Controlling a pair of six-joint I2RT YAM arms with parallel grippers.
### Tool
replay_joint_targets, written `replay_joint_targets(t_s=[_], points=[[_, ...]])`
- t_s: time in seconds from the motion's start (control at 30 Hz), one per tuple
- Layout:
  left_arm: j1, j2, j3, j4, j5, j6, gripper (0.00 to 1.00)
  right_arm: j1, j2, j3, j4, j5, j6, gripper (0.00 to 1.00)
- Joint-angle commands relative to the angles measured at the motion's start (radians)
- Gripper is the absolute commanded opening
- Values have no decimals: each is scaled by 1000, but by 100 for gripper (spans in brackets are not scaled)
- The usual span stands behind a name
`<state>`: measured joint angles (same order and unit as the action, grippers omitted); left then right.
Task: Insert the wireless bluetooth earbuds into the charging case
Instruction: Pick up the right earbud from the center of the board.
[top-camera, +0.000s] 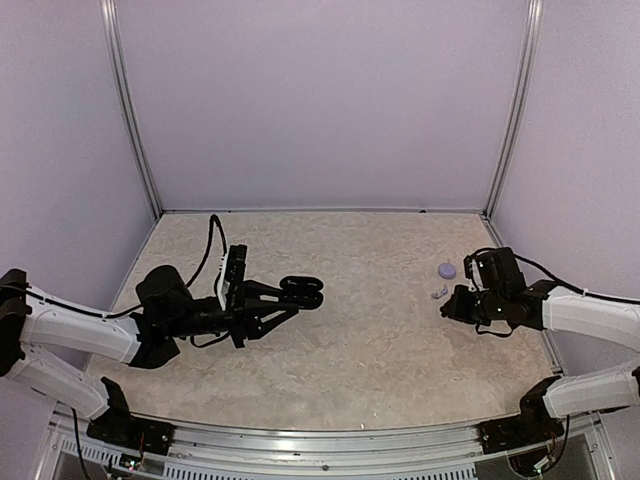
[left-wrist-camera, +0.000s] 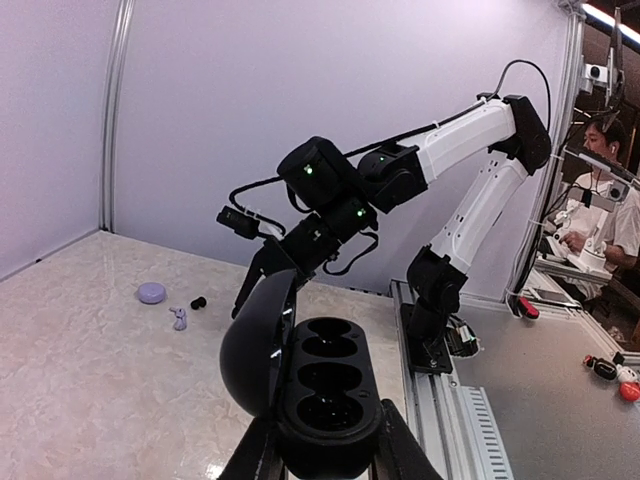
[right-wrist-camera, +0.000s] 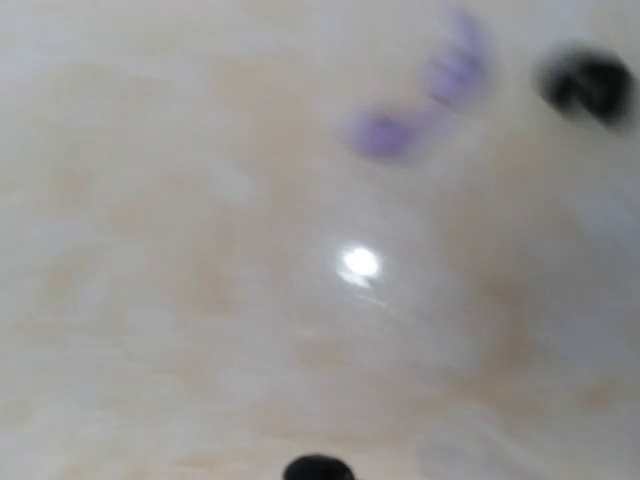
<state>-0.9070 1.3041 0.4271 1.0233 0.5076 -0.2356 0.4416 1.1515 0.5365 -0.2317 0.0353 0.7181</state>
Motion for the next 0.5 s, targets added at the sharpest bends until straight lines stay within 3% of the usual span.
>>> replay_joint_targets(t_s=[0.0, 0.23, 0.47], points=[[41, -17, 2, -12, 78, -26, 4, -7, -87, 55, 114, -167, -237, 0], [53, -42, 29, -138, 150, 21, 6, 14, -230, 87, 244, -519, -498, 0], [22, -115, -8, -143, 176, 77, 12, 110, -317, 179, 239, -712, -671, 0]])
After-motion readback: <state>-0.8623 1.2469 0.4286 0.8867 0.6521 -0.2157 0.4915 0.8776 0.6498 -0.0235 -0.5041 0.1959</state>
